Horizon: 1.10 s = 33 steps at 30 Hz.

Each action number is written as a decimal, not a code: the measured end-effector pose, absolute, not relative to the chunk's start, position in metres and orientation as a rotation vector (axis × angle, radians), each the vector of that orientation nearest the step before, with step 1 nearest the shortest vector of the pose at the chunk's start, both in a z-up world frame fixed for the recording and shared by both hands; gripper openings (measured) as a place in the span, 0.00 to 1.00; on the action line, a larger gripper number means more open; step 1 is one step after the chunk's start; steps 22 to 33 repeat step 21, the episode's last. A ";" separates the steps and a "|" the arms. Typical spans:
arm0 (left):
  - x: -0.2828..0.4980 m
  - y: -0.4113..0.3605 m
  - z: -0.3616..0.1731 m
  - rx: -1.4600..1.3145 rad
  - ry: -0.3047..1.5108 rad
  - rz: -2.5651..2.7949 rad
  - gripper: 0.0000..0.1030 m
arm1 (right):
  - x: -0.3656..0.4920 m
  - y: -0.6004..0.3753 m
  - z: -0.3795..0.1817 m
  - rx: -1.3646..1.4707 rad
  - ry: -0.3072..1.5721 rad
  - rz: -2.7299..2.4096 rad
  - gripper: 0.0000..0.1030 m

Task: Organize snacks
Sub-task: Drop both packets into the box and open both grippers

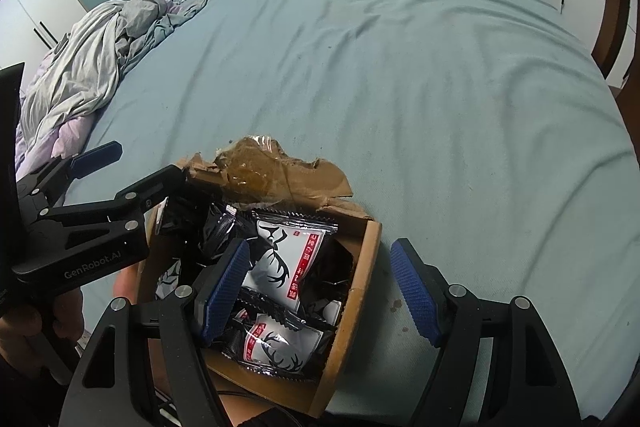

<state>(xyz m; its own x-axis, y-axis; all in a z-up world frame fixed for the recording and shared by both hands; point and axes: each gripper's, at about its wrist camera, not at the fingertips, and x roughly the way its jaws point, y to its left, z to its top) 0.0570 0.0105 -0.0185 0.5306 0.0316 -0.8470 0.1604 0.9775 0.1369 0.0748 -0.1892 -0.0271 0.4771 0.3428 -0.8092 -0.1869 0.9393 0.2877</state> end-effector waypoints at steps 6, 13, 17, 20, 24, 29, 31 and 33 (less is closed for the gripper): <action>0.057 0.010 -0.019 0.211 1.010 -0.078 0.85 | 0.075 -0.189 -0.028 0.163 1.030 0.327 0.70; 0.058 0.009 -0.019 0.215 1.012 -0.080 0.85 | 0.075 -0.187 -0.028 0.155 1.033 0.326 0.70; 0.058 0.008 -0.020 0.212 1.012 -0.088 0.85 | 0.075 -0.186 -0.029 0.149 1.036 0.326 0.70; 0.056 0.007 -0.019 0.208 1.003 -0.101 0.85 | 0.075 -0.186 -0.029 0.147 1.037 0.324 0.70; 0.056 0.007 -0.019 0.211 1.002 -0.101 0.85 | 0.075 -0.186 -0.030 0.148 1.037 0.324 0.70; 0.056 0.007 -0.019 0.211 1.002 -0.101 0.85 | 0.075 -0.186 -0.030 0.148 1.037 0.324 0.70; 0.056 0.007 -0.019 0.211 1.002 -0.101 0.85 | 0.075 -0.186 -0.030 0.148 1.037 0.324 0.70; 0.056 0.007 -0.019 0.211 1.002 -0.101 0.85 | 0.075 -0.186 -0.030 0.148 1.037 0.324 0.70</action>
